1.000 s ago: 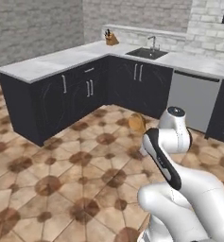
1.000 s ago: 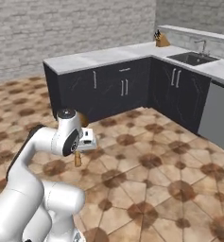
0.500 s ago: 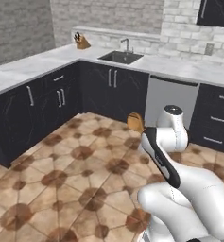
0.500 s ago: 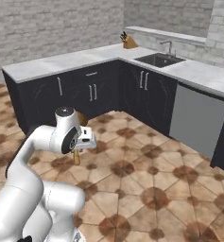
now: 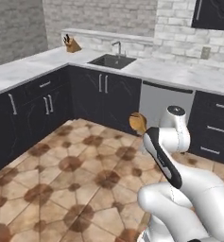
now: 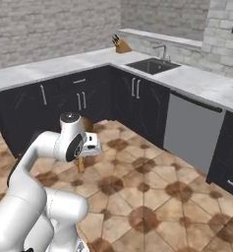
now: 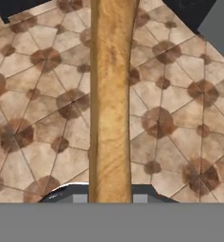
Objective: Organize the utensils by type. Pick up the wooden spoons from the counter and place them in the open cabinet. Then pick up the metallic utensils from the counter and place them in the open drawer.
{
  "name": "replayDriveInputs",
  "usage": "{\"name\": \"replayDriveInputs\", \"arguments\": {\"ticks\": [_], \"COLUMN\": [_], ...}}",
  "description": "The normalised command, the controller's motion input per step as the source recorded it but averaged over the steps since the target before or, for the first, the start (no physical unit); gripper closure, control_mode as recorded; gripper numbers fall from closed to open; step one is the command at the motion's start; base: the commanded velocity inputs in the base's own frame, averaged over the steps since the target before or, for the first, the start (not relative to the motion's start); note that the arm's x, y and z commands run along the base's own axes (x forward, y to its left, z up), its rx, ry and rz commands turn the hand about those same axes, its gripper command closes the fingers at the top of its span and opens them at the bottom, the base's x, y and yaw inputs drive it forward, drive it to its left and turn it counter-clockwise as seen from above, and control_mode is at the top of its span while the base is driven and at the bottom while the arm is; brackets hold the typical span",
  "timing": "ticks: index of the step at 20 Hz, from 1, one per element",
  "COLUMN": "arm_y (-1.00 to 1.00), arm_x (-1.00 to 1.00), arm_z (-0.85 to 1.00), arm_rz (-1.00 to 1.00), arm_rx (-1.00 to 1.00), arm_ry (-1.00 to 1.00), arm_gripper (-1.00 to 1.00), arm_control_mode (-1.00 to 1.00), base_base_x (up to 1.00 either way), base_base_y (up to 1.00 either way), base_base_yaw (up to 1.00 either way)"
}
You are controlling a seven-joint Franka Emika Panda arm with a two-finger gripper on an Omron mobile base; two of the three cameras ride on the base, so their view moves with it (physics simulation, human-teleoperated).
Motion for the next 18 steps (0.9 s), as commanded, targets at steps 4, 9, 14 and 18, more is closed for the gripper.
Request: {"name": "replayDriveInputs", "arguments": {"ticks": [4,9,14,18], "arm_y": [0.0,0.0,0.0,0.0], "arm_x": [0.0,0.0,0.0,0.0], "arm_z": [0.0,0.0,0.0,0.0], "arm_rz": [0.0,0.0,0.0,0.0], "arm_rx": [0.0,0.0,0.0,0.0], "arm_ry": [0.0,0.0,0.0,0.0], "arm_gripper": [1.0,1.0,1.0,1.0], "arm_control_mode": [1.0,1.0,1.0,1.0], "base_base_x": [0.73,0.65,0.33,0.27], "base_base_y": [-0.4,-0.37,-0.03,0.0], "base_base_yaw": [0.0,-0.27,-0.81,-0.86]}}
